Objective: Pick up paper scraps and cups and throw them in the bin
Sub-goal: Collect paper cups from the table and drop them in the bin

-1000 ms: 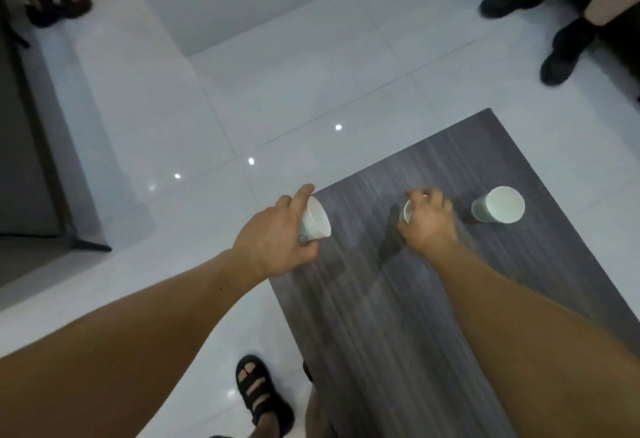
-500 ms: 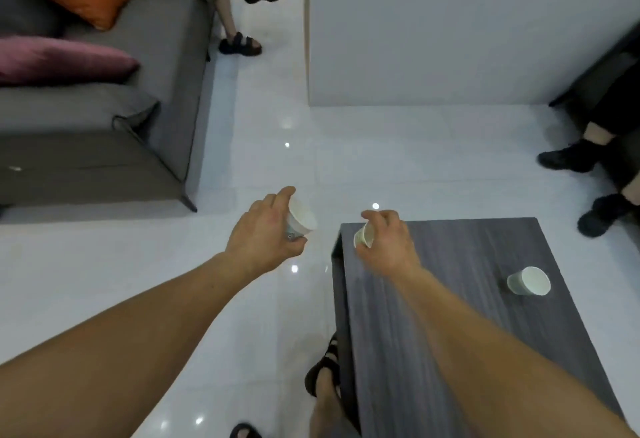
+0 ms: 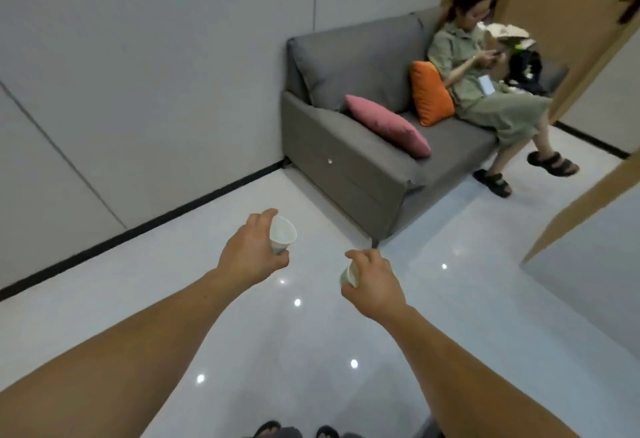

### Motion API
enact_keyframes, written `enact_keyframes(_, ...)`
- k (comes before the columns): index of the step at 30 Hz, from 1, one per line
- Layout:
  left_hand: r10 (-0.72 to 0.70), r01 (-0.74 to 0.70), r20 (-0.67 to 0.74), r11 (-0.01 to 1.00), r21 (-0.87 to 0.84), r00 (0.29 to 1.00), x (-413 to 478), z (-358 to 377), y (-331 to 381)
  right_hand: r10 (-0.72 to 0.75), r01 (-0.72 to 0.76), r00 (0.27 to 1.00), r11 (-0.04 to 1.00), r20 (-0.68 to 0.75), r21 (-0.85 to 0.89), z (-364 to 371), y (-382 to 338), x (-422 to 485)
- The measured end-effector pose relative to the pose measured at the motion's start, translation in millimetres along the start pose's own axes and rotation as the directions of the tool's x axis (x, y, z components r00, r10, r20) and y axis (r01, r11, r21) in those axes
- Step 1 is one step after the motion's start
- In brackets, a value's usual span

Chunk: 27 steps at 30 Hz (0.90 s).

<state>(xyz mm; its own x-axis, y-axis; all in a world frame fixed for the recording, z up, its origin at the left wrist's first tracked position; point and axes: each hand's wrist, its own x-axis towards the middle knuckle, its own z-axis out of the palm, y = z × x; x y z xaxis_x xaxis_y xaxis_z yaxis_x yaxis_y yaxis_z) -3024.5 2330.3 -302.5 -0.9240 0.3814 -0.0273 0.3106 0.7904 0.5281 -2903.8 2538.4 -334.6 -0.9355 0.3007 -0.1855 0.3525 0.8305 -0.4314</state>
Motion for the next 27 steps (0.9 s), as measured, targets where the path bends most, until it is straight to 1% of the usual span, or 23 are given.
enact_keyframes(3,-0.194,0.195,-0.119,0.981,-0.001,0.974,-40,-35,-47,-0.156,0.167,0.98,0.983,0.122,-0.081,17,-43,15)
enact_keyframes(6,-0.387,0.381,-0.227,0.922,-0.07,0.894,-95,-63,-89,-0.32,0.356,0.915,0.926,0.245,-0.122,41,-97,20)
enact_keyframes(8,-0.481,0.469,-0.287,0.876,-0.113,0.829,-133,-75,-112,-0.43,0.48,0.851,0.87,0.303,-0.114,58,-137,16)
enact_keyframes(11,-0.597,0.571,-0.361,0.799,-0.189,0.717,-192,-87,-142,-0.582,0.648,0.725,0.757,0.368,-0.08,86,-198,-4)
enact_keyframes(14,-0.696,0.648,-0.402,0.711,-0.271,0.595,-252,-100,-174,-0.677,0.767,0.593,0.639,0.436,-0.052,115,-254,-32)
enact_keyframes(16,-0.744,0.686,-0.431,0.655,-0.317,0.51,-291,-114,-199,-0.716,0.822,0.517,0.567,0.468,-0.041,134,-295,-52)
enact_keyframes(19,-0.791,0.722,-0.464,0.583,-0.373,0.399,-348,-139,-240,-0.757,0.875,0.431,0.483,0.491,-0.024,165,-358,-82)
enact_keyframes(23,-0.816,0.754,-0.501,0.515,-0.407,0.287,-425,-180,-292,-0.79,0.916,0.338,0.4,0.512,0.012,210,-444,-131)
enact_keyframes(27,-0.839,0.792,-0.503,0.446,-0.418,0.207,-493,-216,-335,-0.814,0.938,0.257,0.339,0.521,0.066,255,-515,-185)
